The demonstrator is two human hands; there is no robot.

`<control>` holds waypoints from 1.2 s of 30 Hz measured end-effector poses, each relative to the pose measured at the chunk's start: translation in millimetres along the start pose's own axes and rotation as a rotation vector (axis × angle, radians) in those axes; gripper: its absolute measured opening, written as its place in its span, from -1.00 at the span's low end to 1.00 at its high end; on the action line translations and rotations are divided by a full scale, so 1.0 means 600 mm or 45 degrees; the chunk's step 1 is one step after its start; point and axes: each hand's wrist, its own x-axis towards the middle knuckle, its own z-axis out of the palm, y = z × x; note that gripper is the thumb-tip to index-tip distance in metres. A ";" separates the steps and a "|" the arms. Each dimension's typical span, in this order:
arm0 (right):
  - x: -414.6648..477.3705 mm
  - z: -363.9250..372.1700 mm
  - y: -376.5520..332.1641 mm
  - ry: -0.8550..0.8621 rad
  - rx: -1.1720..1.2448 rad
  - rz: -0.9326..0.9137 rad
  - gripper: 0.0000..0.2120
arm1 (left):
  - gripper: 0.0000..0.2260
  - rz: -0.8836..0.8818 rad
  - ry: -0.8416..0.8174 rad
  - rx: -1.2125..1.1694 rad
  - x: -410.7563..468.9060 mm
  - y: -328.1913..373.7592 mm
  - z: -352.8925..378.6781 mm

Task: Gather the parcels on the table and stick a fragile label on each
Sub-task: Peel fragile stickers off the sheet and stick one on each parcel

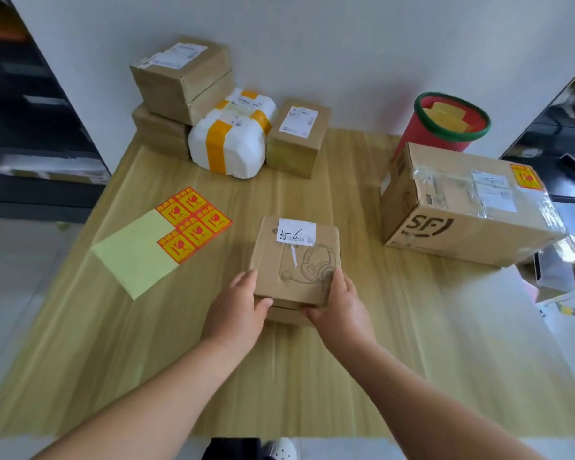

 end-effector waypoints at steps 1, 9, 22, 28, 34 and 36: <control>-0.002 0.006 0.003 -0.020 -0.022 -0.001 -0.14 | -0.47 -0.008 -0.019 0.012 -0.002 -0.005 0.004; -0.010 0.020 0.010 -0.126 -0.149 0.006 -0.16 | -0.42 -0.029 -0.183 0.049 -0.001 -0.025 0.007; 0.033 0.050 -0.237 -0.001 -0.366 -0.463 -0.28 | -0.43 -0.080 -0.016 0.199 0.136 -0.122 -0.182; 0.090 0.132 -0.316 -0.141 -0.440 -0.474 -0.30 | -0.45 -0.165 -0.082 0.334 0.228 -0.214 -0.231; 0.141 0.204 -0.351 -0.314 -0.588 -0.435 -0.31 | -0.50 -0.234 -0.147 0.360 0.310 -0.278 -0.242; 0.155 0.225 -0.353 -0.375 -0.638 -0.416 -0.30 | -0.47 -0.265 -0.169 0.359 0.331 -0.293 -0.238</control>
